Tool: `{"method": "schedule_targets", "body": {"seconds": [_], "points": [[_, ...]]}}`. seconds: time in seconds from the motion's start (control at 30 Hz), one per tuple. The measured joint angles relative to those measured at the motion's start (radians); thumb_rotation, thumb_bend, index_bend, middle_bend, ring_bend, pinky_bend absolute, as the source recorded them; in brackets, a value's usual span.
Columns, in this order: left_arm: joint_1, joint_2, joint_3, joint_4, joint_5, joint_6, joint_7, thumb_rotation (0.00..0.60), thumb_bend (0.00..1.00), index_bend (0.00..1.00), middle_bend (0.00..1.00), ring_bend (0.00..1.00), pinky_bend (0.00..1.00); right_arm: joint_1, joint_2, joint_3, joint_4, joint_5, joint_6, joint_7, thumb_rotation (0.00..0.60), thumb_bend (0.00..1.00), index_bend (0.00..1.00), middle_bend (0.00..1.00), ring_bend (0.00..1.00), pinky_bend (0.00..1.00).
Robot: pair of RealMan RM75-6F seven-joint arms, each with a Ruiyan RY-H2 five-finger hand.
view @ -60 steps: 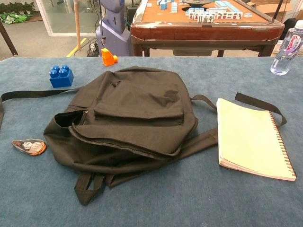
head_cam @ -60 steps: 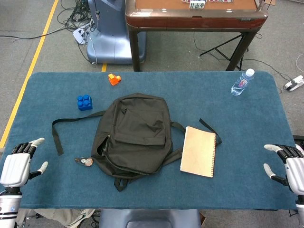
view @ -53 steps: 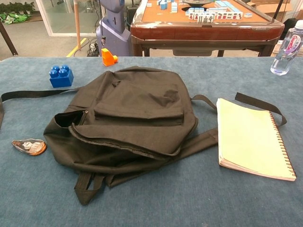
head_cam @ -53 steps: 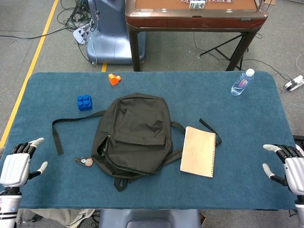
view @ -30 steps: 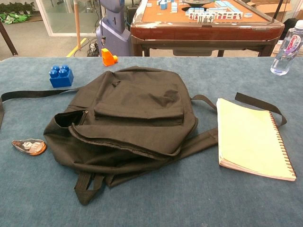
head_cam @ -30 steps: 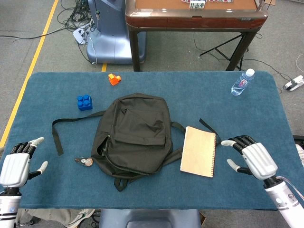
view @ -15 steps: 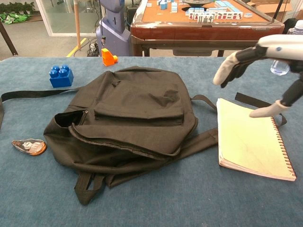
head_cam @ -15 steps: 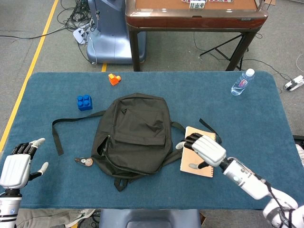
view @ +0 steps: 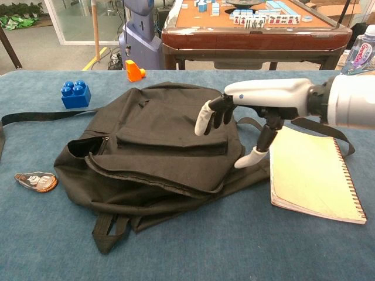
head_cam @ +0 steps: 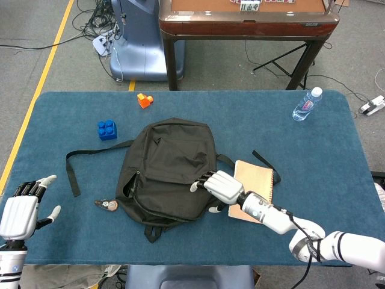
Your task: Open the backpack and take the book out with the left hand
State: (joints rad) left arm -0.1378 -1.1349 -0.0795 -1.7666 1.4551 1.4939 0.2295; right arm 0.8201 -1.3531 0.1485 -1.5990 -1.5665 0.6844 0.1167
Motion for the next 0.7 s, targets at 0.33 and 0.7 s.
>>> {"method": "schedule_targets", "body": {"seconds": [0.33,0.7], "points": [[0.003,-0.002,0.001,0.013,-0.005,-0.003,-0.011,0.6,0.3,0.23,0.26,0.24,0.19,0.088,-0.105,0.02,0.06,0.109,-0.078,-0.077,0.6,0.0,0.24,0.26,0.22,0.24],[0.006,-0.005,0.002,0.035,-0.015,-0.009,-0.033,0.6,0.3,0.23,0.26,0.24,0.19,0.178,-0.195,0.023,0.133,0.273,-0.166,-0.198,0.6,0.0,0.19,0.22,0.2,0.24]]}}
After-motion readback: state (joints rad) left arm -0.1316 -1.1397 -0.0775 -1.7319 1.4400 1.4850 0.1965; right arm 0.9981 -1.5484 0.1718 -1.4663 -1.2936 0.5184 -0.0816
